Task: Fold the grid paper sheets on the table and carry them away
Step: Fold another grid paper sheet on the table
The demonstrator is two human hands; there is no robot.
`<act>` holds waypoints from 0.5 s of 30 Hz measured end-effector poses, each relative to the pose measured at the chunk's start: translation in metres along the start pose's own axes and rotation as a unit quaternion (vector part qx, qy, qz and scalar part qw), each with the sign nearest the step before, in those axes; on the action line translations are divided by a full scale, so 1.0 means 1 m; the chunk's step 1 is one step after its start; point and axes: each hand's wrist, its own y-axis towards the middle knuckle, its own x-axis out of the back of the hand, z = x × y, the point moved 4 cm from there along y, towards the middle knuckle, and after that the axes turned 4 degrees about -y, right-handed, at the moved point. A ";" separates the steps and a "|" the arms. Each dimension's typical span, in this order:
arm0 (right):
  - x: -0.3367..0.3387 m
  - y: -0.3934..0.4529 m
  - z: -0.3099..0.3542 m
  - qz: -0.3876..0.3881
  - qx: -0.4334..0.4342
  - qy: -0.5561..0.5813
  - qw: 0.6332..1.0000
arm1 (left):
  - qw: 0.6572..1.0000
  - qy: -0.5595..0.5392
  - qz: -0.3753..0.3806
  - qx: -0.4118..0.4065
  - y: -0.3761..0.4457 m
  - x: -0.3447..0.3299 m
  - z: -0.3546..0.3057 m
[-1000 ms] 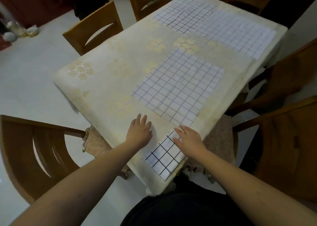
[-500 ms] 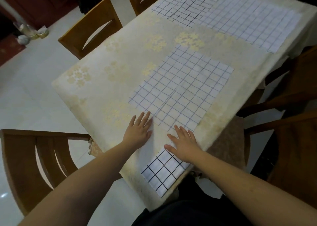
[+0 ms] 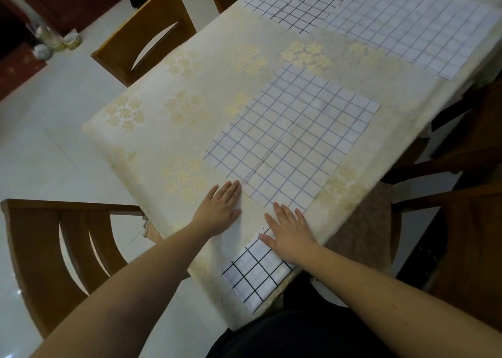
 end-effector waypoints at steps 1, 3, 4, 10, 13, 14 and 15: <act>-0.001 0.000 0.000 -0.004 -0.002 -0.003 1.000 | 1.000 0.000 -0.002 -0.003 -0.001 0.000 0.000; -0.003 0.000 -0.001 -0.012 -0.006 -0.016 1.000 | 1.000 -0.002 -0.005 -0.008 -0.004 -0.002 0.002; -0.004 -0.001 -0.001 -0.016 -0.006 -0.022 1.000 | 1.000 -0.004 -0.007 -0.011 -0.006 -0.003 0.003; 0.002 -0.005 0.002 -0.049 -0.015 -0.036 0.998 | 0.999 -0.004 -0.022 -0.032 -0.017 -0.007 0.003; 0.005 -0.011 0.008 -0.073 -0.002 -0.041 0.997 | 0.998 -0.005 -0.047 -0.040 -0.020 -0.003 0.002; 0.005 -0.014 0.010 -0.077 0.003 -0.034 0.996 | 0.998 -0.004 -0.054 -0.042 -0.020 -0.002 0.002; 0.007 -0.017 0.013 -0.084 0.008 -0.028 0.996 | 0.997 -0.002 -0.061 -0.045 -0.021 -0.001 0.002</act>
